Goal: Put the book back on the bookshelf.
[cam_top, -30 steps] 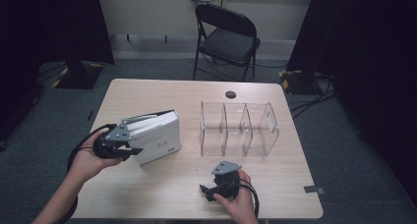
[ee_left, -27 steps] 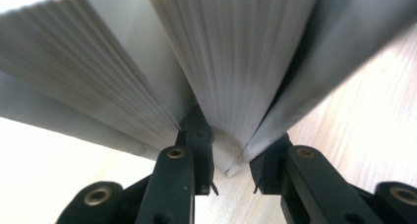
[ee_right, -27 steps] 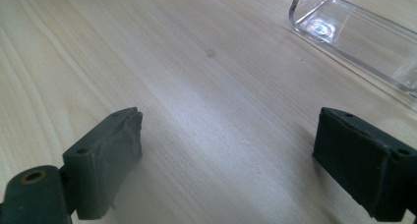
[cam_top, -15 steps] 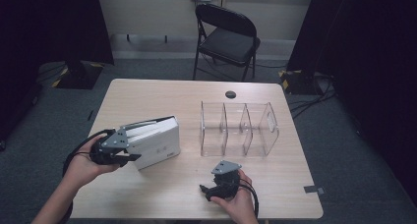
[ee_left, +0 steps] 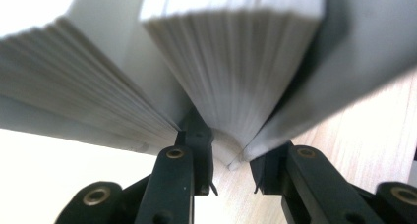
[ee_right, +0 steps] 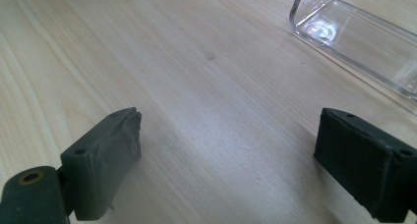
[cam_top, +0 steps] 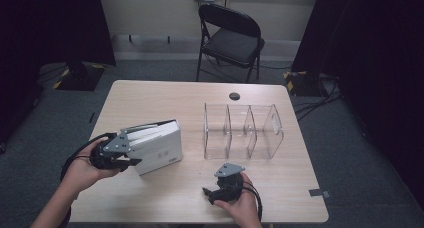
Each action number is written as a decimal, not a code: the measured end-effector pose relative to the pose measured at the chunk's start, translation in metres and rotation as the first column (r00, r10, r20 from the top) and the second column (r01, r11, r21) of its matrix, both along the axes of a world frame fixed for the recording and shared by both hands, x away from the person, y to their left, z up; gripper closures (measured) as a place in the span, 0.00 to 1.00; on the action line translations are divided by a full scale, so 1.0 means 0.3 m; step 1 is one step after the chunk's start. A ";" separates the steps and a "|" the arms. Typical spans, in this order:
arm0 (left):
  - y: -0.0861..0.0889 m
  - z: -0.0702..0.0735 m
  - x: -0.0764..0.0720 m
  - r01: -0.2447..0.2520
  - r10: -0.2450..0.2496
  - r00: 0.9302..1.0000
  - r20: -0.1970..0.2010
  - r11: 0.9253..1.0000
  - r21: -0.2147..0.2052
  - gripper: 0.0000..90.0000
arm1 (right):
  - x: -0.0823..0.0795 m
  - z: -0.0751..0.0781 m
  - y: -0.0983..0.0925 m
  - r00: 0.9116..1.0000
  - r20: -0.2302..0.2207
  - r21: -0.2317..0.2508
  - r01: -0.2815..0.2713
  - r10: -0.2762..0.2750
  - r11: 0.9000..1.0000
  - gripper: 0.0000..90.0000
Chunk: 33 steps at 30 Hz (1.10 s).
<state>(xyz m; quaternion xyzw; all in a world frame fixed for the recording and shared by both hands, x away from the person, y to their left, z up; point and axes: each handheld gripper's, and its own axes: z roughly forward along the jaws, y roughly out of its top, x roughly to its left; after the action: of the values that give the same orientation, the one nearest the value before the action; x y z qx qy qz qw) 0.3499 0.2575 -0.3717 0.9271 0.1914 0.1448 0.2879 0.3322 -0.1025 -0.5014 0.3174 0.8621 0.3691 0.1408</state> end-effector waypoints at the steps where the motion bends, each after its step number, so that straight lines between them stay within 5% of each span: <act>1: -0.003 -0.001 -0.001 -0.003 0.003 1.000 -0.002 1.000 -0.002 0.81 | 0.000 0.000 0.001 1.000 -0.003 0.002 0.000 0.000 1.000 0.10; 10: -0.009 0.006 0.001 -0.001 0.001 1.000 -0.008 1.000 0.022 0.81 | 0.010 0.025 0.017 0.999 -0.041 -0.055 -0.022 0.020 0.998 0.16; 17: -0.036 0.020 -0.001 -0.005 0.006 1.000 -0.005 0.995 0.100 0.80 | 0.019 0.043 0.038 0.996 -0.036 -0.110 -0.079 0.076 0.991 0.18; 33: 0.027 0.019 0.019 -0.039 0.037 0.999 0.033 0.997 0.061 0.73 | 0.054 0.076 0.104 0.987 -0.084 -0.113 -0.149 0.140 0.982 0.20</act>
<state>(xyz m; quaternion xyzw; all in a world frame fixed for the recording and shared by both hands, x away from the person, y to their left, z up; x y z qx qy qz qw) 0.3555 0.2655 -0.3661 0.9293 0.1998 0.1709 0.2596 0.3485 -0.0712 -0.4787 0.2588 0.9081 0.3138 0.0995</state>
